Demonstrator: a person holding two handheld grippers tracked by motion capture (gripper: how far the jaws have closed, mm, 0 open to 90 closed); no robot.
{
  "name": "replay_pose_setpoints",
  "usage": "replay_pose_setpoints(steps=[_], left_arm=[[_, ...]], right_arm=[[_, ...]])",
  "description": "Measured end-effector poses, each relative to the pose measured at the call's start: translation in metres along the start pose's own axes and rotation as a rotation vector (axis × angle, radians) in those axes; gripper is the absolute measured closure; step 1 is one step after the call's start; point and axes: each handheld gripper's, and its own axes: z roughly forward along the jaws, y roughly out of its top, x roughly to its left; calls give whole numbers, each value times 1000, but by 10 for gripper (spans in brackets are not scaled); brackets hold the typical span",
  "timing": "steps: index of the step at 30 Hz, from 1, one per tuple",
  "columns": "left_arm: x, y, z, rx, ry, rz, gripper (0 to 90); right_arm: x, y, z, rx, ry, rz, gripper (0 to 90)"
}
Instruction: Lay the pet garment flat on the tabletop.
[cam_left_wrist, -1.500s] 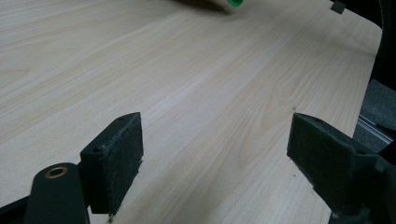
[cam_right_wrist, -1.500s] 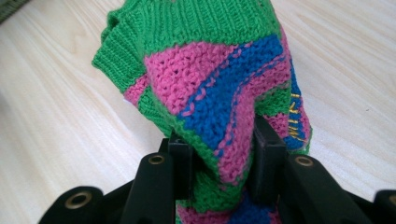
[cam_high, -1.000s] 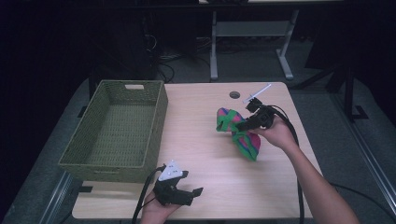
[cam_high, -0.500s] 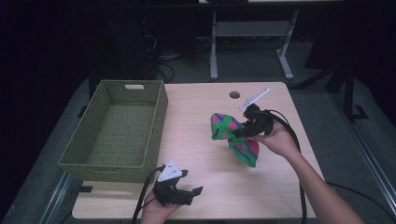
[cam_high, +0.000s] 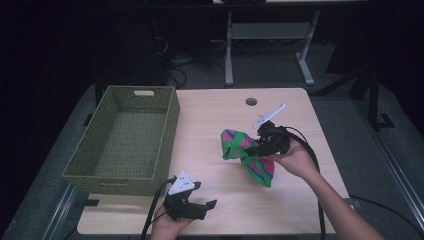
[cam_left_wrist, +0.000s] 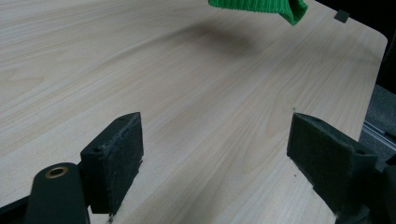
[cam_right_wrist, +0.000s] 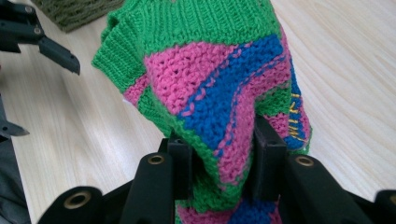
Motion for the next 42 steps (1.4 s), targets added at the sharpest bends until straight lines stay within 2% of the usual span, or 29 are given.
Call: replay_pose_setpoints(steps=[6, 15, 18, 29, 32, 34, 42], left_arm=[[0, 0, 0, 1, 3, 7, 181], [0, 0, -1, -3, 2, 13, 181], [0, 1, -1, -4, 3, 12, 181], [1, 0, -2, -8, 7, 5, 181], [1, 0, -2, -2, 12, 9, 181], [1, 0, -2, -4, 11, 7, 181], [1, 0, -2, -2, 10, 12, 181]], right_arm=[[6, -5, 8, -3, 39, 9, 659], [18, -9, 18, -1, 43, -15, 659], [21, -10, 22, -2, 60, -3, 655], [28, -14, 58, 86, 91, -4, 648], [27, -15, 68, 100, 110, 16, 642], [28, -15, 70, 104, 116, 29, 640], [30, -18, 82, 131, 110, 24, 609]])
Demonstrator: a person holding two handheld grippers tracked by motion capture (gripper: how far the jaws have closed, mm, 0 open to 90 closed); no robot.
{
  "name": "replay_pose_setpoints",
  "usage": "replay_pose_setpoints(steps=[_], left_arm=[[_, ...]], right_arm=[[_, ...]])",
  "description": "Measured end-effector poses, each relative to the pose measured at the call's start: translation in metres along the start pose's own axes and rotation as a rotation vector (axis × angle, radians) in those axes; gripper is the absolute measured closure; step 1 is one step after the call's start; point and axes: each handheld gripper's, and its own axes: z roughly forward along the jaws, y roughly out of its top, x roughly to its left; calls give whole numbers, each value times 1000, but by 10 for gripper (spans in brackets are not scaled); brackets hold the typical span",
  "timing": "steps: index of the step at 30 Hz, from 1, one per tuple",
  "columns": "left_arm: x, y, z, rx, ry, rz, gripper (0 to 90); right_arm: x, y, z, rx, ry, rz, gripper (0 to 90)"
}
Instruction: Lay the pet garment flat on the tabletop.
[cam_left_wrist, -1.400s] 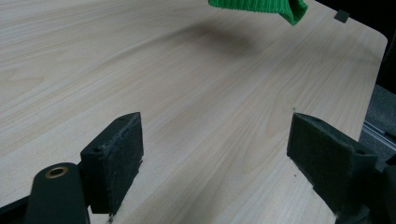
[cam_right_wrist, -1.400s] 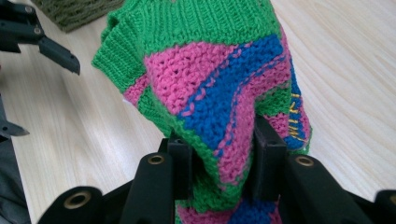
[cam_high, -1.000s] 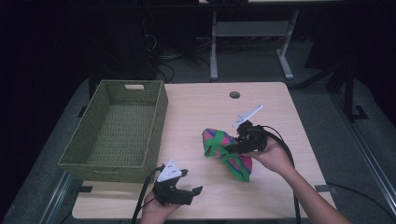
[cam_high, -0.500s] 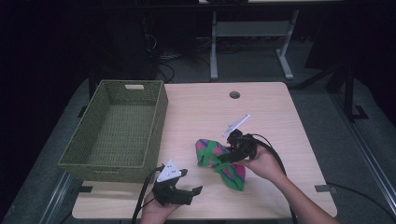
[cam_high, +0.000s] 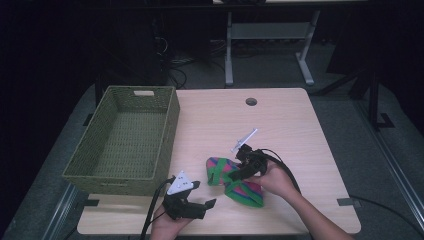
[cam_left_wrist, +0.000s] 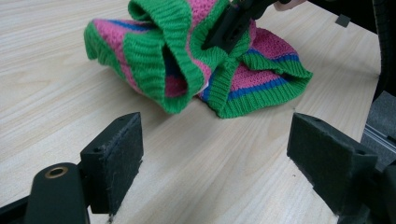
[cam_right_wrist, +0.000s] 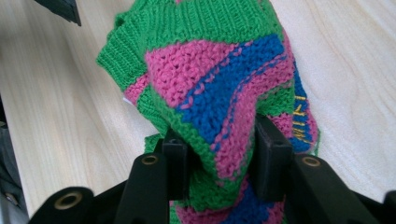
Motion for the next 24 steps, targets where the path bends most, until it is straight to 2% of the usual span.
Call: replay_pose_setpoints(steps=[10, 19, 24], left_arm=[[1, 0, 0, -10, -1, -15, 180], [0, 0, 0, -8, -2, -14, 181], [1, 0, 0, -4, -4, -14, 181]], right_arm=[[5, -4, 6, 7, 22, -19, 481], [11, -8, -6, -26, 14, -32, 386], [13, -11, -13, -38, 14, -60, 366]])
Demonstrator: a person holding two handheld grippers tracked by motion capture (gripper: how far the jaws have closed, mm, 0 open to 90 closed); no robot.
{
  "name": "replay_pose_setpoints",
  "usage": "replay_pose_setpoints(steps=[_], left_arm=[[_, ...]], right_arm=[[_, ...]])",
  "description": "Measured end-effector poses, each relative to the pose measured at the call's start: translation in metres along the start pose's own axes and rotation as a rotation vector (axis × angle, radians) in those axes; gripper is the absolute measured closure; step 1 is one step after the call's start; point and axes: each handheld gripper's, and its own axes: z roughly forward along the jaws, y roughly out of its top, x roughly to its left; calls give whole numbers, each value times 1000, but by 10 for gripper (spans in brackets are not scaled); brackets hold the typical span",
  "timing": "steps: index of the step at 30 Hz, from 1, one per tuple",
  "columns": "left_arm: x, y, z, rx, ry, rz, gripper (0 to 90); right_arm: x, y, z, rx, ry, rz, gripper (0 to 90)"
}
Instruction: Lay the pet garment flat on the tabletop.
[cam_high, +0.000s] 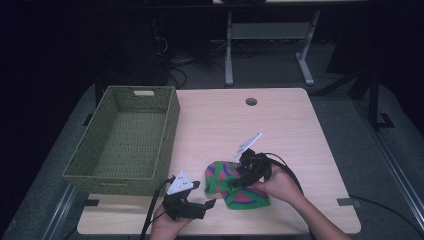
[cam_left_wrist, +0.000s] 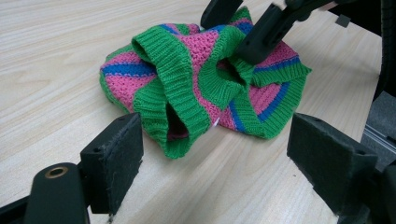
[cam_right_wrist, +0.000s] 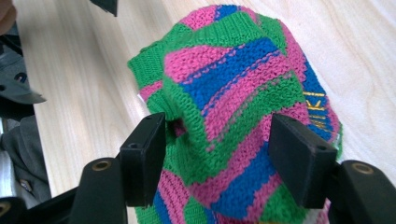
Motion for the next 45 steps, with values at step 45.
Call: replay_pose_setpoints(steps=[45], left_arm=[[0, 0, -3, -11, 8, 2, 181]], right_arm=[[23, 24, 37, 111, 58, -172, 574]])
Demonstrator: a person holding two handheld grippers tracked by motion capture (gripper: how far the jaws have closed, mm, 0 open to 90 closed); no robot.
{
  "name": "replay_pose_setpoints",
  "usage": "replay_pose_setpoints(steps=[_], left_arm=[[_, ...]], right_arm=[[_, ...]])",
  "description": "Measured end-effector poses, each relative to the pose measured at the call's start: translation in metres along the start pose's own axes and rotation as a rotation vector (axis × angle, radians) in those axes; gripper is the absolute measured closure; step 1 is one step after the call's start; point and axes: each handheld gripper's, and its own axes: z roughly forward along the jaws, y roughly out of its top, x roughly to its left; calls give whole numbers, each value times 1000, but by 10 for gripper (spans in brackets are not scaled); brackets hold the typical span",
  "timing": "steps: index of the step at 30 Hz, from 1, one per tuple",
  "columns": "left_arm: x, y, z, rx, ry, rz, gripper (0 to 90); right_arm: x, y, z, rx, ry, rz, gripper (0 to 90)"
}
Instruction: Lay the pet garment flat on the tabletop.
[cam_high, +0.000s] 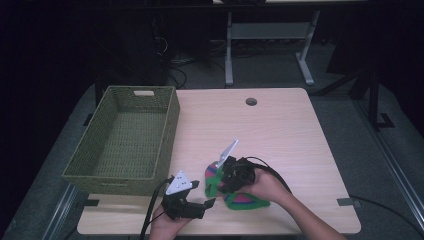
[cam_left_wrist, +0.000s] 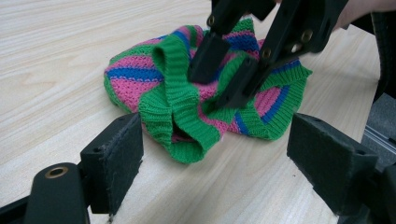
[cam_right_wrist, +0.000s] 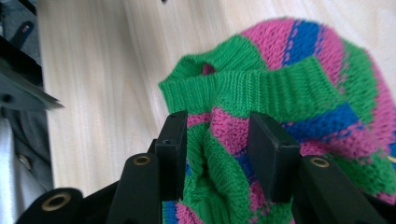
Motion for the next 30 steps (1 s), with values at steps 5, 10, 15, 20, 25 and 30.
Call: replay_pose_setpoints(steps=[5, 10, 15, 20, 25, 30], left_arm=[[0, 0, 0, 11, 1, 9, 181], [0, 0, 1, 12, 0, 12, 181], [0, 0, 0, 10, 0, 4, 181], [0, 0, 0, 17, 2, 13, 181], [1, 0, 0, 16, 1, 11, 181], [1, 0, 0, 6, 10, 2, 181]], right_arm=[[1, -2, 5, 6, 1, 0, 573], [2, -6, 10, -12, -11, -2, 587], [5, -7, 11, -24, -40, -11, 616], [5, -8, 11, -30, -60, -6, 660], [4, -9, 10, -35, -62, 0, 707], [3, -9, 9, -34, -67, -5, 786]])
